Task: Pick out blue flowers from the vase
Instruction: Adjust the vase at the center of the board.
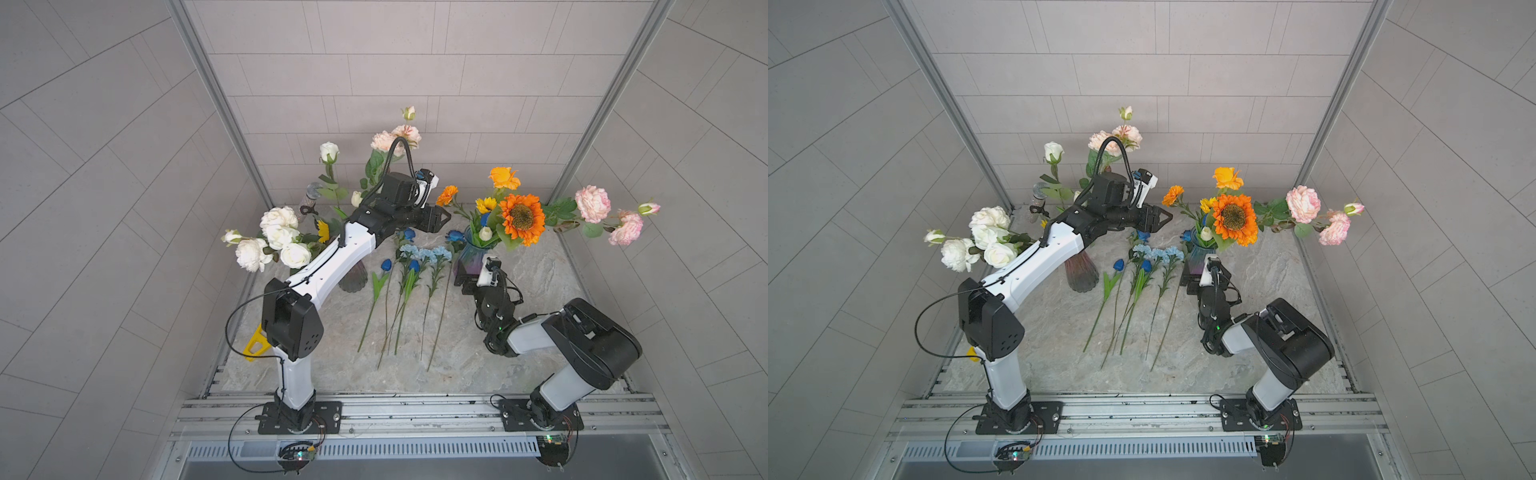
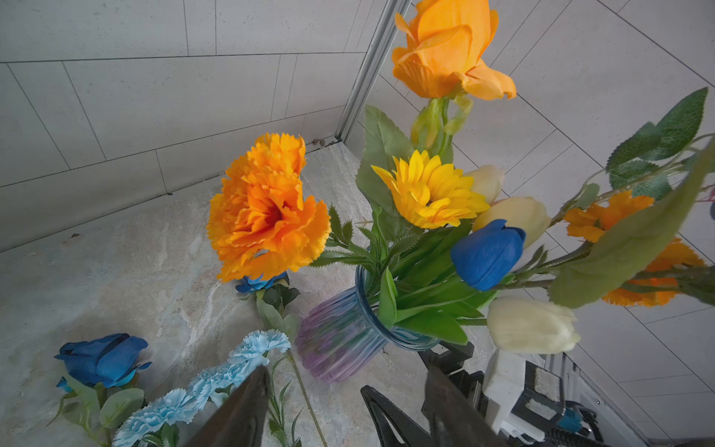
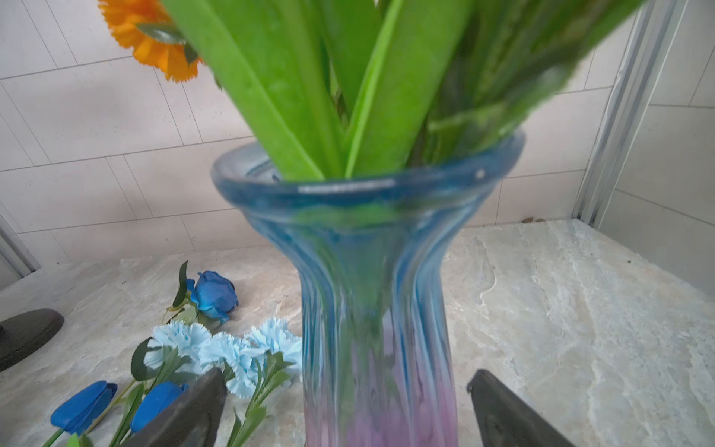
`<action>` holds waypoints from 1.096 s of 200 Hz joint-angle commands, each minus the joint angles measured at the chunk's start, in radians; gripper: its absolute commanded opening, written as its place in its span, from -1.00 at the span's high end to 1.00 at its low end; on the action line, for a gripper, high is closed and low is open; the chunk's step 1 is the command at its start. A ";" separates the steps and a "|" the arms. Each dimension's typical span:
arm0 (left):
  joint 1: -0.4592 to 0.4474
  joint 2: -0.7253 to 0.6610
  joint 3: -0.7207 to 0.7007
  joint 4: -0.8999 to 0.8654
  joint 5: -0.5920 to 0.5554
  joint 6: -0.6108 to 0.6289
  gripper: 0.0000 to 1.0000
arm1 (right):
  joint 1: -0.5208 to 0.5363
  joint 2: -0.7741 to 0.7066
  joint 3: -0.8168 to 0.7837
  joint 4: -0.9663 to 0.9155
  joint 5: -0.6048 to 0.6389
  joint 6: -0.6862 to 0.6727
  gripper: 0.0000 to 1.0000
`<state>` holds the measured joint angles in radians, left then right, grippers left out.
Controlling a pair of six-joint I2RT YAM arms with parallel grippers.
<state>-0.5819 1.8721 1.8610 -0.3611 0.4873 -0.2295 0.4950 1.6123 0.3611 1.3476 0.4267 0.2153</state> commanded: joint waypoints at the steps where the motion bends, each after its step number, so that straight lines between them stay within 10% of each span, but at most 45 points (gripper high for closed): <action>1: 0.003 0.010 0.023 -0.004 0.010 0.012 -0.35 | -0.025 0.030 0.047 0.064 0.018 -0.050 -0.98; 219: 0.033 0.042 0.046 -0.036 0.029 0.036 -0.35 | -0.139 0.200 0.228 0.065 -0.019 -0.052 -0.49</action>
<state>-0.5541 1.9079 1.8656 -0.3969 0.5014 -0.2089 0.3782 1.7962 0.5880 1.3876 0.3958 0.1459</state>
